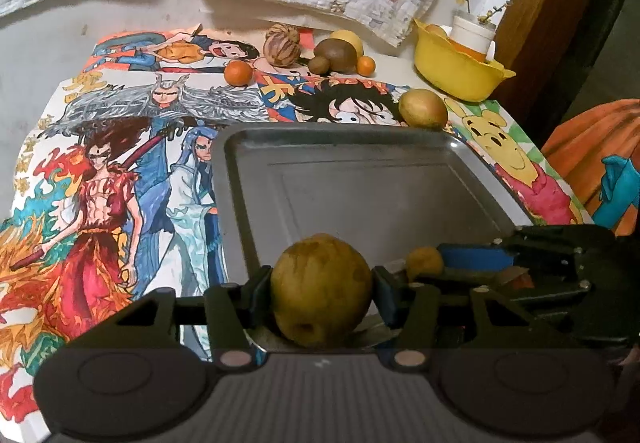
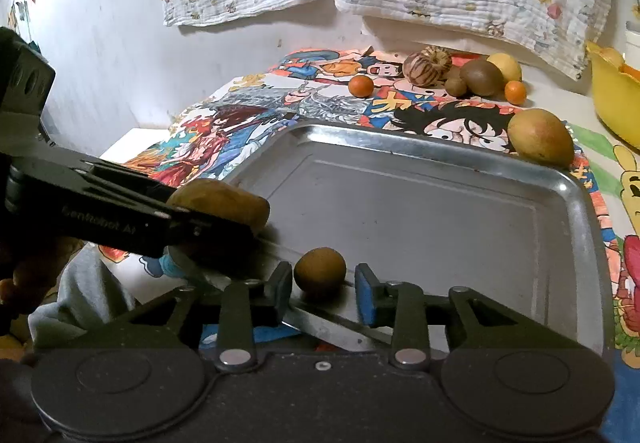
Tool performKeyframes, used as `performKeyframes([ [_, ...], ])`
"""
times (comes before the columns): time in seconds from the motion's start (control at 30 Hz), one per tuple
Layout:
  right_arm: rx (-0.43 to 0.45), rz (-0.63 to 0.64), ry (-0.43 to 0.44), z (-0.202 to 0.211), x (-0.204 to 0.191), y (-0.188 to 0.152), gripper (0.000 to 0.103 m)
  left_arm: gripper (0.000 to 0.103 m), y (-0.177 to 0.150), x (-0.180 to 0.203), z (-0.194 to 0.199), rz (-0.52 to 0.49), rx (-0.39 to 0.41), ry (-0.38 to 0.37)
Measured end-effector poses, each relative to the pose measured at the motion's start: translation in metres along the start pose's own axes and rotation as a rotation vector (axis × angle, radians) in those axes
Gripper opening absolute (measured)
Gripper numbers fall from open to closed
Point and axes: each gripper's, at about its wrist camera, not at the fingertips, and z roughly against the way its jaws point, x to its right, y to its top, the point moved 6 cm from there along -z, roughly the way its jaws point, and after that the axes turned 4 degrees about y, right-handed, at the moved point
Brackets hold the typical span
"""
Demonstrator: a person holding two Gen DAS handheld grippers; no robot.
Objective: Organize fruits
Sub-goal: 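Carry the green pear with left tool while right tool carries the small fruit over the tray, then open right gripper over the tray while left gripper lowers and releases the pear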
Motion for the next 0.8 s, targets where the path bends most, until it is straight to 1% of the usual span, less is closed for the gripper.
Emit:
performKeyframes([
  [0.13,0.01,0.0,-0.004,0.006,0.001,0.0,0.048,0.066,-0.001,0.003,0.004,-0.011,0.009,0.001],
  [0.2,0.013,0.008,-0.01,0.01,0.0,0.0,0.055,0.07,-0.002,0.005,0.008,-0.018,0.019,0.003],
  [0.27,0.017,0.019,-0.016,0.015,-0.001,-0.001,0.059,0.079,-0.002,0.007,0.014,-0.032,0.036,0.009],
  [0.33,0.021,0.03,-0.026,0.019,0.0,-0.001,0.064,0.083,-0.003,0.008,0.021,-0.056,0.055,0.024],
  [0.4,0.026,0.038,-0.043,0.024,0.001,-0.003,0.069,0.084,-0.004,0.008,0.027,-0.082,0.066,0.043],
  [0.43,0.028,0.039,-0.051,0.026,0.002,-0.003,0.071,0.086,-0.004,0.008,0.029,-0.092,0.068,0.05],
  [0.57,0.028,0.032,-0.074,0.035,0.006,-0.007,0.082,0.094,-0.008,0.005,0.035,-0.116,0.061,0.062],
  [0.77,0.028,0.026,-0.126,0.046,0.016,-0.011,0.096,0.1,-0.01,-0.002,0.041,-0.148,0.05,0.077],
  [0.8,0.03,0.023,-0.136,0.047,0.018,-0.011,0.097,0.101,-0.01,-0.003,0.041,-0.151,0.05,0.081],
])
